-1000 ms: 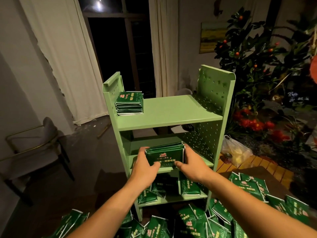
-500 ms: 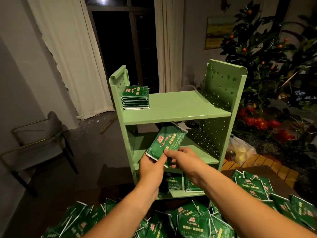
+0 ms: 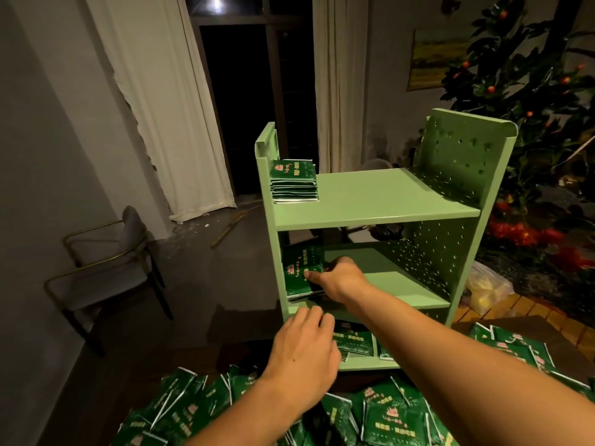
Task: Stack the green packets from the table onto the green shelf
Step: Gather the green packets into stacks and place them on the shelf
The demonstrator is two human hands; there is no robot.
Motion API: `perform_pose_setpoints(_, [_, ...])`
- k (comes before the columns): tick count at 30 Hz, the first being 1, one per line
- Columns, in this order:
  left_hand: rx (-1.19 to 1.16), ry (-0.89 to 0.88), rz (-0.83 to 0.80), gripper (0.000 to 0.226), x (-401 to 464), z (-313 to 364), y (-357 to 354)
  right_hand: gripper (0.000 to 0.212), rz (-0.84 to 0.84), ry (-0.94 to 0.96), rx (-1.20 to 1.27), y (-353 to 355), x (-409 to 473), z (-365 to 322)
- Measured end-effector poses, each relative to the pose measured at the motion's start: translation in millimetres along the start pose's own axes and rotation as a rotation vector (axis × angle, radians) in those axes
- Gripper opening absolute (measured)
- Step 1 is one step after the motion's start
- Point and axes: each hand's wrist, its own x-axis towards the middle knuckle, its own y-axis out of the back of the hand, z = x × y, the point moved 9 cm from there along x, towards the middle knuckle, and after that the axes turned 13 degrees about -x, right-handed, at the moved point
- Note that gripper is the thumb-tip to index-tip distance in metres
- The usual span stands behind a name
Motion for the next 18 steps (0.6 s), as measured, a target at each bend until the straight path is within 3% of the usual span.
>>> perform_pose_setpoints(4, [0.095,-0.030,-0.031,0.041,-0.4,-3.3,-0.7,0.044,0.067,-0.027,-0.135,-4.8,7.6,-7.3])
perform_pose_setpoints(8, [0.175,-0.047,-0.049,0.041,2.0,-2.0,0.2,0.046,0.193,0.109,-0.423,3.5,3.8,-17.1])
perform_pose_setpoints(11, [0.171,-0.050,-0.027,0.040,1.5,-1.4,0.4,0.042,0.254,0.185,-0.373,13.3,-6.5,-6.5])
perform_pose_setpoints(14, [0.221,-0.036,-0.045,0.041,3.3,-3.1,-3.2,0.023,0.430,0.469,-0.448,19.5,-46.6,5.2])
perform_pose_setpoints(18, [0.408,-0.021,-0.099,0.048,11.9,-3.3,-12.7,0.047,0.380,0.750,-0.702,-14.0,-94.8,25.4])
